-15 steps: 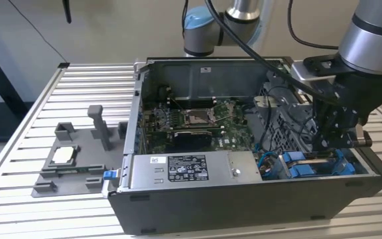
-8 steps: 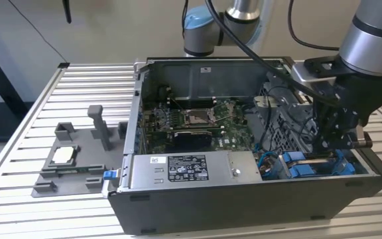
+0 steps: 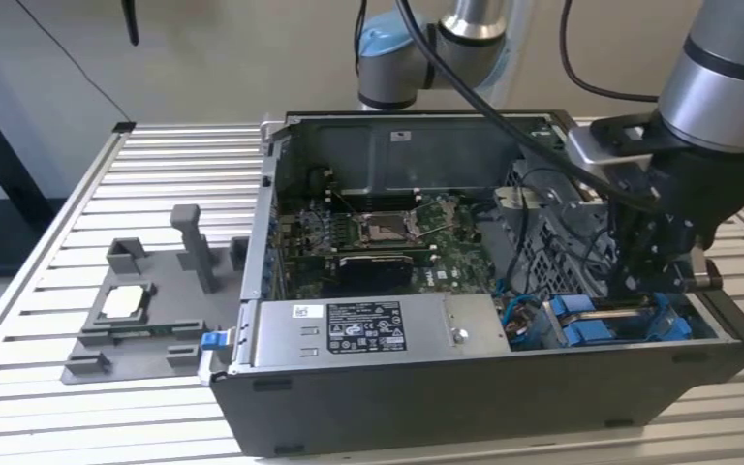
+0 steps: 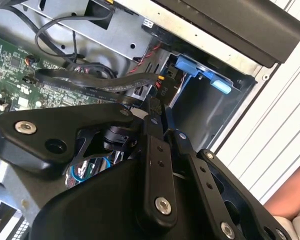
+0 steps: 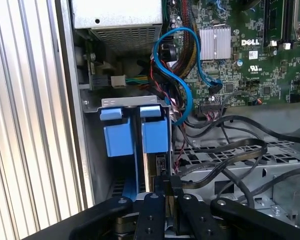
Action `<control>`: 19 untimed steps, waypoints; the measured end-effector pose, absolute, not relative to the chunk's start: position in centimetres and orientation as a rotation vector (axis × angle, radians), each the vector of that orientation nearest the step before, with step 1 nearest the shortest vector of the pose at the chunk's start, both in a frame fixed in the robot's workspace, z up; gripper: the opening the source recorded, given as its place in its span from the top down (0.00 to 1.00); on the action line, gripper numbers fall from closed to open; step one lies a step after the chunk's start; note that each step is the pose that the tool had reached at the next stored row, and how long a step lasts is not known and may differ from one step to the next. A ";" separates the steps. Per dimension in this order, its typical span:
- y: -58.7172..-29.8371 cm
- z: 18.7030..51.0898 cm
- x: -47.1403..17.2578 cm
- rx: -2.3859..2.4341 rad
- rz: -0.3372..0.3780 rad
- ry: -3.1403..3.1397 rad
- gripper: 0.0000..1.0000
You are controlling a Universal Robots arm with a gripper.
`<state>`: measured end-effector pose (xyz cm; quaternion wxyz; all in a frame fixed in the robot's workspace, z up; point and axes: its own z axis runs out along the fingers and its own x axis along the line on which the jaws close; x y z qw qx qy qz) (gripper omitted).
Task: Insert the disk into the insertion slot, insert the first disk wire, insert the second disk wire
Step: 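Insert the second disk wire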
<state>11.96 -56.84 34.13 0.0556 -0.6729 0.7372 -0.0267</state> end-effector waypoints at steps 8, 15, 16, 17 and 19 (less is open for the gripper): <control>-56.8 34.0 12.0 -2.044 -0.079 2.235 0.84; -56.8 33.5 12.0 -2.060 -0.079 2.221 0.84; -56.8 33.4 12.0 -2.061 -0.078 2.218 0.82; -56.8 33.4 12.0 -2.062 -0.076 2.215 0.82; -56.8 33.4 12.0 -2.063 -0.076 2.215 0.76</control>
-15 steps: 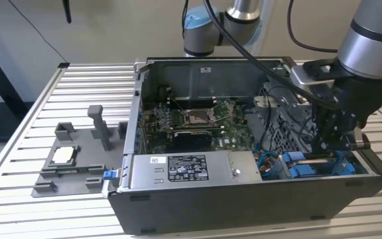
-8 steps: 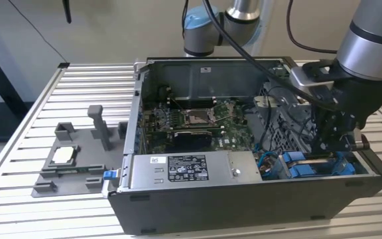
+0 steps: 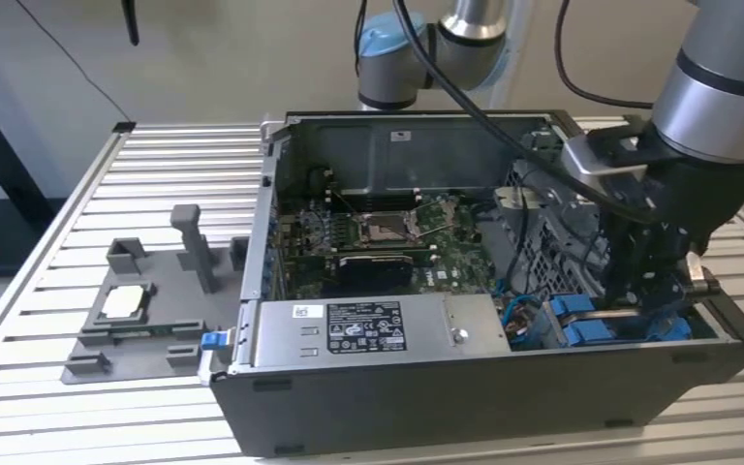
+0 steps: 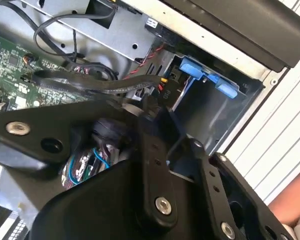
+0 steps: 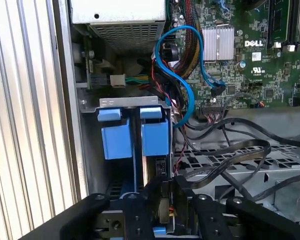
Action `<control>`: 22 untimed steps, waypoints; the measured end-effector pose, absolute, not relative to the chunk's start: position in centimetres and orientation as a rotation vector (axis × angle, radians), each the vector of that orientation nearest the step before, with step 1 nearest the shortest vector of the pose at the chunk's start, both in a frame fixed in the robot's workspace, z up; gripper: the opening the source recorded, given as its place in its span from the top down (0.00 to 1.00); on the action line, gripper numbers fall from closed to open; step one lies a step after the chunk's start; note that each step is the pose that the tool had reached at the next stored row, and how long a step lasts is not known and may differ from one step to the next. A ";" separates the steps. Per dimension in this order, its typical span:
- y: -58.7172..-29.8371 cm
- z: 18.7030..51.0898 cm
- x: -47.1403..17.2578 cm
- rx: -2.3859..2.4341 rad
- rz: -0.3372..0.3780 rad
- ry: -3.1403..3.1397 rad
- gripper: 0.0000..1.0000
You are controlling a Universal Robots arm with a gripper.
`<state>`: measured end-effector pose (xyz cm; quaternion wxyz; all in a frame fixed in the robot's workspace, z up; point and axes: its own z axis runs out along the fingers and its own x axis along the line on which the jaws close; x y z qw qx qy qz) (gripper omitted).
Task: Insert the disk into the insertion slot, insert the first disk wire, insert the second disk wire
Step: 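Insert the second disk wire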
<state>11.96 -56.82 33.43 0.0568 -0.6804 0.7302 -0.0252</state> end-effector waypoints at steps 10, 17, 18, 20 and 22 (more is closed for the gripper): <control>-56.8 36.6 12.0 -2.064 -0.076 2.215 0.69; -56.8 37.5 12.2 -2.089 -0.050 2.239 0.69; -56.8 37.7 12.3 -2.093 -0.042 2.243 0.69; -56.8 38.5 12.4 -2.095 -0.038 2.246 0.69; -56.8 39.4 12.4 -2.095 -0.036 2.246 0.69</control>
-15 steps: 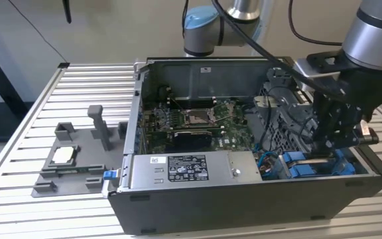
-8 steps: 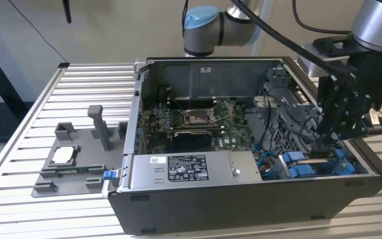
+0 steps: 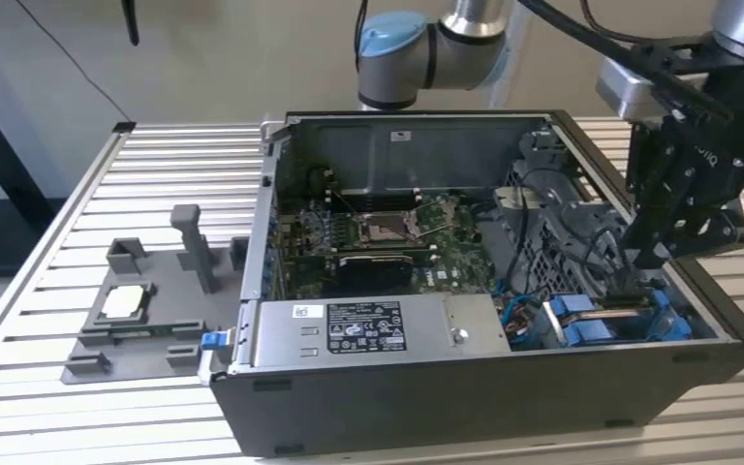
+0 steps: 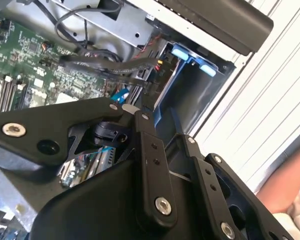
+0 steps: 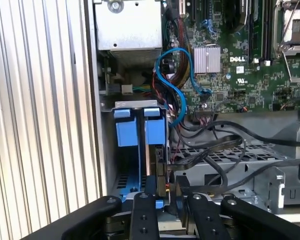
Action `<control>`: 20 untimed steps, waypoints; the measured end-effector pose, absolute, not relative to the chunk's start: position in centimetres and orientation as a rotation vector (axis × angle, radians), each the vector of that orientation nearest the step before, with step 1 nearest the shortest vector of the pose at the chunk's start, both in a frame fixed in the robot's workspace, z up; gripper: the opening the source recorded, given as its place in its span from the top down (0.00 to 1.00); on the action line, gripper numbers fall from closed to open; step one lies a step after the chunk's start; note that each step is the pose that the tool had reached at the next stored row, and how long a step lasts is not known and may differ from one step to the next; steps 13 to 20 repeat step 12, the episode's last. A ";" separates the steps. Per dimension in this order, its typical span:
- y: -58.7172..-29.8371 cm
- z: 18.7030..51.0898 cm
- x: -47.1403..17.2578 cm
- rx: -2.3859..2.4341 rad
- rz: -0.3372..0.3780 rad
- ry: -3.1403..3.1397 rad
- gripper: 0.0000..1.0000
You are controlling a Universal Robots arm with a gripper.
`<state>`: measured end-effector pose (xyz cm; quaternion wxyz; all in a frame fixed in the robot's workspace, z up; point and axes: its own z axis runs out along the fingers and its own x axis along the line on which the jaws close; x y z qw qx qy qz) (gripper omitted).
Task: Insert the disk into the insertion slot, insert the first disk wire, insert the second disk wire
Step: 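Insert the second disk wire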
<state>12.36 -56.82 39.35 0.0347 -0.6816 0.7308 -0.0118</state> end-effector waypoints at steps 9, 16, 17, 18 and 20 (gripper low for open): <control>-56.8 40.8 12.4 -2.096 -0.035 2.247 0.69; -56.8 40.8 12.4 -2.096 -0.035 2.247 0.69; -56.8 40.8 12.4 -2.096 -0.035 2.247 0.69; -56.8 40.8 12.4 -2.096 -0.035 2.247 0.69; -56.8 40.8 12.4 -2.096 -0.035 2.247 0.69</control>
